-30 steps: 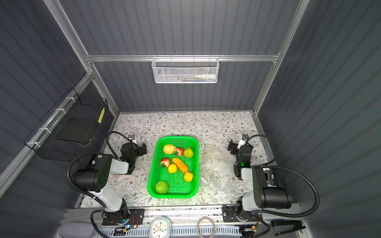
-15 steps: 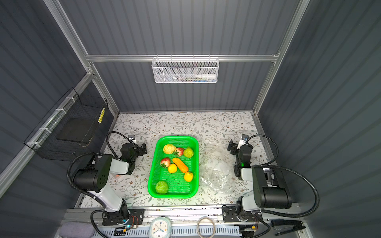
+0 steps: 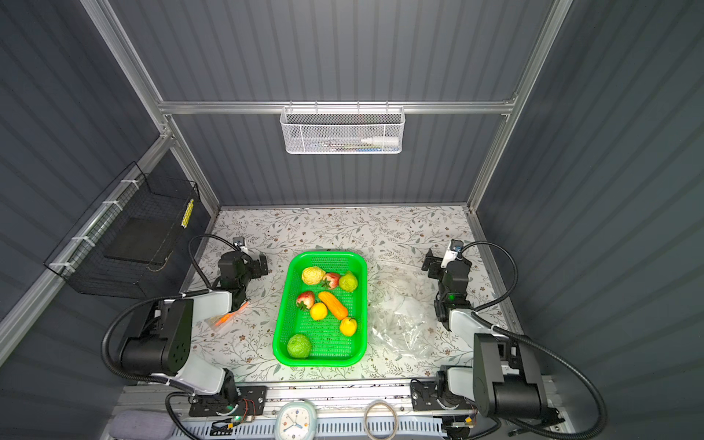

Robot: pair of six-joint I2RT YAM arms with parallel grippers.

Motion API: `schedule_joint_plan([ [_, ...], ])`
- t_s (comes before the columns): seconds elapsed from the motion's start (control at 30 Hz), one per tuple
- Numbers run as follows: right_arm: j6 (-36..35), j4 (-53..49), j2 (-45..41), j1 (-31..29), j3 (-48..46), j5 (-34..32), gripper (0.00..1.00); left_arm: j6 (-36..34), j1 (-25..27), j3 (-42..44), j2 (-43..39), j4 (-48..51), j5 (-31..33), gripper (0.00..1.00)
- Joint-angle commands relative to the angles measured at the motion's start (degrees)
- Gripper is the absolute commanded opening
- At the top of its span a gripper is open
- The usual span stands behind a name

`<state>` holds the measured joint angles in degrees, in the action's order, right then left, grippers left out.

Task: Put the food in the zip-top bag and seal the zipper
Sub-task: 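Move the left gripper toward the green basket while the right gripper moves toward the bag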

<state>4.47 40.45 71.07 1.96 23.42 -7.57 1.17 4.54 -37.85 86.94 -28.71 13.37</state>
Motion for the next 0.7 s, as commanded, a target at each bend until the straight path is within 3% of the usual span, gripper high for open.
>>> schedule_joint_plan([
  [0.0,1.4,-9.1,-4.1,-0.6,2.3,-0.6,0.99,4.5,0.1,-8.1,-3.7,20.5,-0.3,1.00],
  [0.07,2.8,-13.5,-6.5,-0.9,3.9,0.0,0.99,6.6,0.2,-13.8,-4.3,31.2,-2.6,1.00],
  [0.17,5.0,-19.7,-11.0,-1.3,6.1,2.5,0.99,9.5,0.3,-16.8,-6.3,39.5,-8.8,1.00],
  [0.5,19.7,-51.6,-15.8,-1.5,18.6,7.5,0.99,20.3,2.9,-11.8,-20.1,56.3,-22.1,0.92],
  [0.67,23.2,-55.0,-14.6,-1.5,19.9,13.2,0.99,26.8,8.0,-7.3,-26.4,58.7,-25.1,0.89],
])
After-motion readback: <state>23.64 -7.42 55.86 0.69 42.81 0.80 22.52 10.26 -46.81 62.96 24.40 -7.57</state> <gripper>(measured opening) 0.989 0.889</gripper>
